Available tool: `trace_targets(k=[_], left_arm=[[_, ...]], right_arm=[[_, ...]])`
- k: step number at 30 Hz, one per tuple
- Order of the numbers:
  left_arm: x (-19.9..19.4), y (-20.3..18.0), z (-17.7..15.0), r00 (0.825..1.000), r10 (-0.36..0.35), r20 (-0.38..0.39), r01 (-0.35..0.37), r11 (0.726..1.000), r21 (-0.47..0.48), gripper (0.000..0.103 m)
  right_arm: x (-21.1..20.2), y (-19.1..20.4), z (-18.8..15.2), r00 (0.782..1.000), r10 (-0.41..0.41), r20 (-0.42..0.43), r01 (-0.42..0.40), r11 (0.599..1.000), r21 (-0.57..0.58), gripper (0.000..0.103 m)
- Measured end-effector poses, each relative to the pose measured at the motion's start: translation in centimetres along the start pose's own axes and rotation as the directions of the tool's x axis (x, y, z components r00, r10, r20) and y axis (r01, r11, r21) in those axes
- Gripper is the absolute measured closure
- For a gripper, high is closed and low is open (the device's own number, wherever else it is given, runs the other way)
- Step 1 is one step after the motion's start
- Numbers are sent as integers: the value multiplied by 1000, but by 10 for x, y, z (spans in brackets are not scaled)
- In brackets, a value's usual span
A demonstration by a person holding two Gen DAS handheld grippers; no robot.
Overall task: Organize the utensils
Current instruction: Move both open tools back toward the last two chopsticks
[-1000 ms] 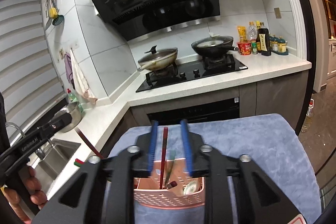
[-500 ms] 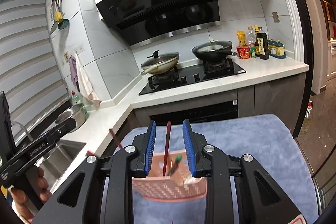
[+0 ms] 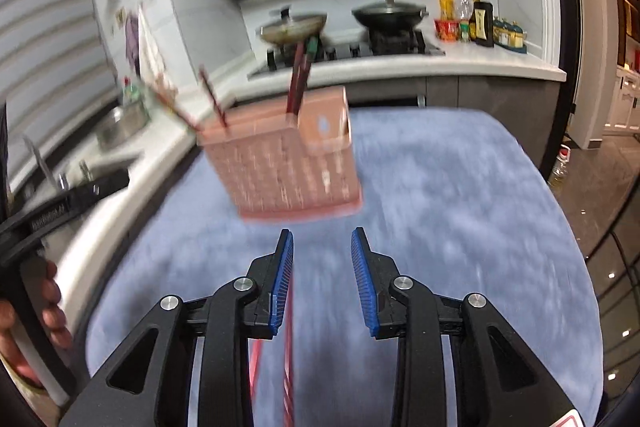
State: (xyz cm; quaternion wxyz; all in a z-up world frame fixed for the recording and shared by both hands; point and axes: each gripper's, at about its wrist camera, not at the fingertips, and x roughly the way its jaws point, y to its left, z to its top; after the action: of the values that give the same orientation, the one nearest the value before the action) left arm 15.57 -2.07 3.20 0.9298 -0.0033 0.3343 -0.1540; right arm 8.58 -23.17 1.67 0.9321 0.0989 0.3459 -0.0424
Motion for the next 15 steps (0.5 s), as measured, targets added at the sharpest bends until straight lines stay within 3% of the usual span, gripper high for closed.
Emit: trace_targets(k=[9,15], left_arm=[[6,-11,-80,982,-9,-187,20,998,53,29],[9,-10,-110,963,-6,-270,19,999,46,29]], right_arm=[[6,22,-88,987,-2,-161,-10,997,-73,73],[11,33,-118,975,9,-221,-35,993,-114,73]])
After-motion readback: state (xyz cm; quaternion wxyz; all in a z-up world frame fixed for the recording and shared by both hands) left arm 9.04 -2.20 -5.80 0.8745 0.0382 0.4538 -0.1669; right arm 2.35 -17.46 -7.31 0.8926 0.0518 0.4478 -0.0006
